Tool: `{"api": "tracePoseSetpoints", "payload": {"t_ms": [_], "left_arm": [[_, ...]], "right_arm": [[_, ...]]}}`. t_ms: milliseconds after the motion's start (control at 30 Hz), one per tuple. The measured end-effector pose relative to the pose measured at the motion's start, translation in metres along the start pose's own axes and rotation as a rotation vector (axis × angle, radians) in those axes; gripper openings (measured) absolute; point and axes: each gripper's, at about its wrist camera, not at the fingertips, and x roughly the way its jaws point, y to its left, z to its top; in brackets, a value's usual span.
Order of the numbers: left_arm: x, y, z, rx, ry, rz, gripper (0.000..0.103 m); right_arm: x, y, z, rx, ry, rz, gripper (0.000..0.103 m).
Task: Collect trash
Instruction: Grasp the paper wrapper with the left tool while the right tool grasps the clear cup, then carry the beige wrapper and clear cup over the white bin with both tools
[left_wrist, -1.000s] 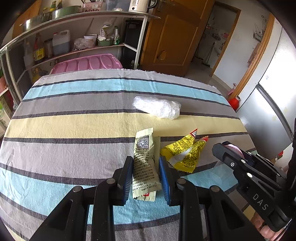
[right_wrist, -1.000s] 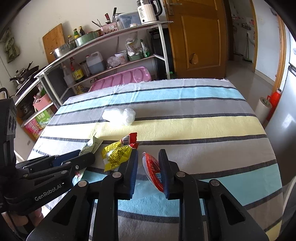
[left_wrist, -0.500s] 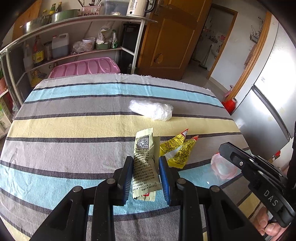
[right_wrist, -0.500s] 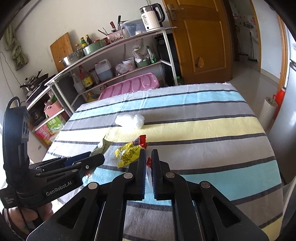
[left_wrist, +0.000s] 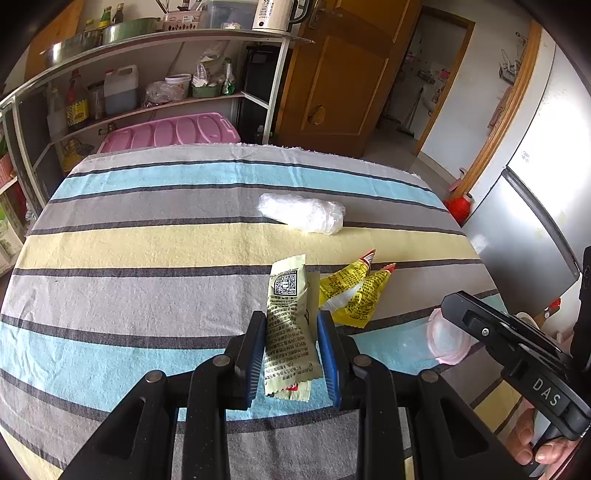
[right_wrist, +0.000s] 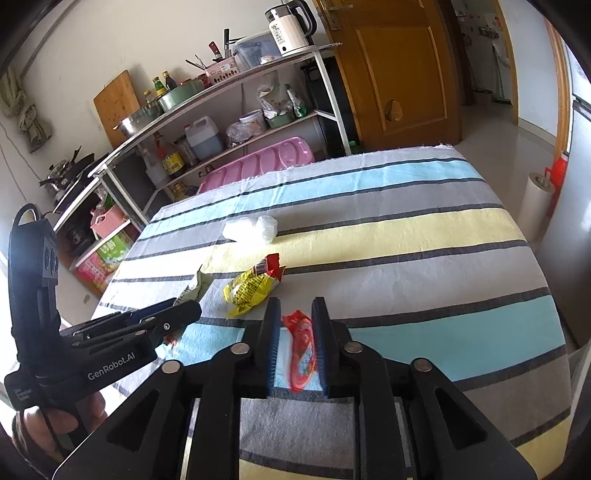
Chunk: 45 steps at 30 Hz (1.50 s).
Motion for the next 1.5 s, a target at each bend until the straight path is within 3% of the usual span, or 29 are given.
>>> {"api": "tracePoseSetpoints", "payload": {"t_ms": [67, 133, 333, 433, 633, 833, 1167, 1500], "left_arm": [[0.000, 0.001, 0.000, -0.001, -0.002, 0.001, 0.029], [0.001, 0.002, 0.000, -0.003, -0.002, 0.002, 0.029], [0.002, 0.003, -0.002, -0.008, 0.006, -0.004, 0.029], [0.003, 0.002, -0.002, -0.004, 0.010, -0.006, 0.029], [0.007, 0.004, -0.002, -0.009, 0.018, -0.003, 0.029], [0.009, 0.006, -0.002, -0.015, 0.019, -0.004, 0.029], [0.009, 0.006, -0.004, -0.011, 0.020, -0.007, 0.029], [-0.006, -0.007, -0.006, 0.014, 0.001, -0.004, 0.029]], "right_arm": [[-0.006, 0.001, -0.001, 0.002, -0.015, -0.033, 0.045], [-0.010, 0.001, -0.003, 0.009, -0.029, -0.035, 0.051], [0.005, 0.006, -0.004, -0.028, 0.034, 0.036, 0.052], [0.019, 0.011, -0.004, -0.093, 0.066, -0.023, 0.052], [0.037, 0.016, -0.005, -0.119, 0.109, 0.022, 0.055], [0.045, 0.030, -0.007, -0.196, 0.121, -0.039, 0.055], [0.039, 0.024, -0.007, -0.156, 0.096, -0.052, 0.053], [0.008, 0.015, -0.003, -0.121, 0.027, -0.049, 0.053]]}}
